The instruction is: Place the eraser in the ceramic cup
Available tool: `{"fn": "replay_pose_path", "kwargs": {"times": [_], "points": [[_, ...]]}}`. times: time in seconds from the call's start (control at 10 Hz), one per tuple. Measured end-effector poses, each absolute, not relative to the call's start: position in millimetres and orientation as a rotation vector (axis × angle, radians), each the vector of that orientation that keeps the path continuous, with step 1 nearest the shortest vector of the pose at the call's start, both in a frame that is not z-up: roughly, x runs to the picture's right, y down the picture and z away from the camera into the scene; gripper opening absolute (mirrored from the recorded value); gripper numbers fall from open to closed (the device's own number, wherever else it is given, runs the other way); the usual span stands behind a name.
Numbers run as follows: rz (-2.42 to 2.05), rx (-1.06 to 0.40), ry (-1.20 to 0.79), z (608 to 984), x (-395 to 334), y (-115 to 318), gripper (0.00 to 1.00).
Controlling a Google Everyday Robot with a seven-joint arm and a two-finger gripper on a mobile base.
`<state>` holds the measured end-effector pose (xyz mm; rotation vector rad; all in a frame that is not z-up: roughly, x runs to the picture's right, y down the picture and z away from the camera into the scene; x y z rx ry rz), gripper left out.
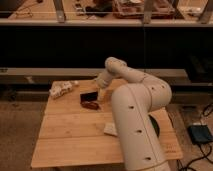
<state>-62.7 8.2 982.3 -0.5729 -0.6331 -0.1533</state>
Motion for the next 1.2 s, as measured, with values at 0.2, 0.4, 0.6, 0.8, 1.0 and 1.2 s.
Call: {"fn": "replay_pose_path", "kwargs": {"times": [0.2,0.4,0.6,0.8,1.0,1.2], "points": [[-0.162,-0.578,-0.642,986.9,-61.3,13.9,0.75],[-0.165,-0.584,-0.648,989.8,-60.7,17.4,0.58],[-0.165,-0.593,-0.652,993.8,-58.7,21.2,0.35],[-0.161,-0.597,-0.656,995.7,-58.4,21.8,0.16],[-0.144,-0.601,-0.698,985.0,-63.6,15.2,0.01],[-0.117,-0.603,-0.778,952.2,-71.5,-6.8,0.00]]}}
